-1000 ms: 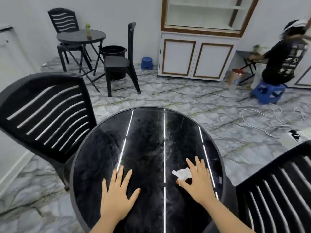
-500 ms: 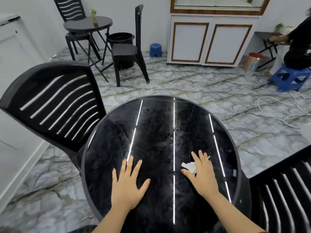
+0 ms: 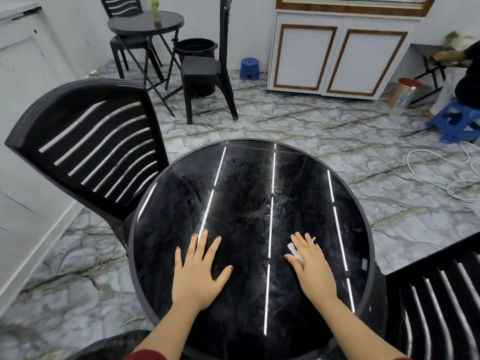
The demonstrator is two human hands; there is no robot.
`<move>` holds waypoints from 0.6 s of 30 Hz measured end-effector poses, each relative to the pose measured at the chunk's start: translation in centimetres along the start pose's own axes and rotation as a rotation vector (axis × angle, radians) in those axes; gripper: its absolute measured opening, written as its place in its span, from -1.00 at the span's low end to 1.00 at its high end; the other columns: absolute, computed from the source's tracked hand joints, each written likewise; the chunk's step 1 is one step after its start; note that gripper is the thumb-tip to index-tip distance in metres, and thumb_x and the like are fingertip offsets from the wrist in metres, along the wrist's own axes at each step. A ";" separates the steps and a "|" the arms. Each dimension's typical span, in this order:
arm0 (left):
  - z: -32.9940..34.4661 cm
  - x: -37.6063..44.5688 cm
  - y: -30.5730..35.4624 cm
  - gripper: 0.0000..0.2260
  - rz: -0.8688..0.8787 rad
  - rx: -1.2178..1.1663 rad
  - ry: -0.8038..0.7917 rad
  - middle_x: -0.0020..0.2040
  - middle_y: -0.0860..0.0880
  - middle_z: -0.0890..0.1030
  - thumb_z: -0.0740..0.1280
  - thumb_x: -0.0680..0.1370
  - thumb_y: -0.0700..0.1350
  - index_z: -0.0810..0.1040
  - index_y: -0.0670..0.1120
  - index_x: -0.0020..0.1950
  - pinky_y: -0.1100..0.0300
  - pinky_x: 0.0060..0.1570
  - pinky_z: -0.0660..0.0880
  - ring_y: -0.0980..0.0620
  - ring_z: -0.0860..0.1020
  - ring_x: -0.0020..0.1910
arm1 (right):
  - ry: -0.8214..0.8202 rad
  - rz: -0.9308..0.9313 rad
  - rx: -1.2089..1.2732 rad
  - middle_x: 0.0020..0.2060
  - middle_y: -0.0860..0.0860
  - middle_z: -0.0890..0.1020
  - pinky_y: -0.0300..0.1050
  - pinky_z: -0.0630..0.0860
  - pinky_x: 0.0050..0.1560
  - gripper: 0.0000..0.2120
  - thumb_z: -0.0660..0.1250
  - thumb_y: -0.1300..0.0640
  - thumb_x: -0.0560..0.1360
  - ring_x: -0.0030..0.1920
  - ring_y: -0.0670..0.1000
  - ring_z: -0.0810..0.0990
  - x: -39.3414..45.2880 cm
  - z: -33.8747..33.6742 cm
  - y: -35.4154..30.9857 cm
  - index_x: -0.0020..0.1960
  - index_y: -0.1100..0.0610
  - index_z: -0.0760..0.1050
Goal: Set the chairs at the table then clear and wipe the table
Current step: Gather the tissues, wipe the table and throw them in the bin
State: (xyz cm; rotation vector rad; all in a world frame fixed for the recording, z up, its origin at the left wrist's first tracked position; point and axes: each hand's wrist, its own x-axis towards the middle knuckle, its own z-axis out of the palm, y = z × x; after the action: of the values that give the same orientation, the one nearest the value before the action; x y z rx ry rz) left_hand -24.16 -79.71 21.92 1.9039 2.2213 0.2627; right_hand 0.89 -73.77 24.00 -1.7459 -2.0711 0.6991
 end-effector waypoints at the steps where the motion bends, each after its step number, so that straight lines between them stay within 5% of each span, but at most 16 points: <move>1: 0.0 0.0 0.0 -0.36 0.001 0.000 0.005 0.55 0.08 -0.05 -0.07 0.45 0.38 0.02 0.19 0.50 -0.14 0.46 -0.15 0.05 -0.14 0.51 | 0.014 0.000 0.025 0.45 -0.06 0.28 -0.22 -0.08 0.44 -0.53 0.14 -0.05 0.56 0.43 -0.19 -0.01 -0.1 -0.1 -0.1 0.44 0.04 0.24; 6: -0.1 -0.1 0.0 -0.37 0.006 0.008 0.006 0.55 0.07 -0.04 -0.06 0.47 0.38 0.03 0.19 0.50 -0.14 0.45 -0.16 0.04 -0.13 0.51 | 0.040 0.062 0.149 0.34 -0.21 0.20 -0.06 0.13 0.45 -0.60 0.22 0.12 0.56 0.42 -0.15 0.04 -0.6 -0.3 -0.4 0.39 0.01 0.33; 9: -0.2 -0.1 0.0 -0.37 0.003 0.017 -0.002 0.54 0.07 -0.06 -0.06 0.47 0.38 0.01 0.19 0.50 -0.12 0.44 -0.20 0.05 -0.16 0.51 | 0.048 0.102 0.231 0.41 -0.03 0.33 0.03 0.29 0.41 -0.63 0.26 0.15 0.54 0.46 0.00 0.21 -0.8 -0.1 0.1 0.33 -0.03 0.41; 13: -0.2 -0.1 0.1 -0.36 0.000 0.031 0.001 0.54 0.06 -0.01 -0.11 0.47 0.41 0.03 0.18 0.50 -0.14 0.43 -0.16 0.02 -0.10 0.51 | 0.035 0.105 0.327 0.30 0.04 0.51 -0.29 0.25 0.33 -0.65 0.29 0.19 0.52 0.40 -0.09 0.29 -1.0 0.2 0.1 0.29 -0.01 0.46; 18: -0.7 0.1 0.2 -0.27 -0.013 0.051 -0.075 0.52 0.09 -0.23 -0.32 0.36 0.44 -0.17 0.19 0.49 -0.08 0.38 -0.32 0.03 -0.26 0.50 | -0.026 0.018 0.387 0.13 -0.13 0.50 -0.67 0.15 0.14 -0.64 0.31 0.25 0.50 0.29 -0.22 0.29 -0.9 0.8 -2.0 0.29 0.09 0.45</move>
State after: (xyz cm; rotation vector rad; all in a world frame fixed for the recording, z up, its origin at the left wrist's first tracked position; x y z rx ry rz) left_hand -24.17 -79.61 22.69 1.8918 2.2112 0.1320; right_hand -0.98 -74.98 24.51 -1.5428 -1.7881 1.0520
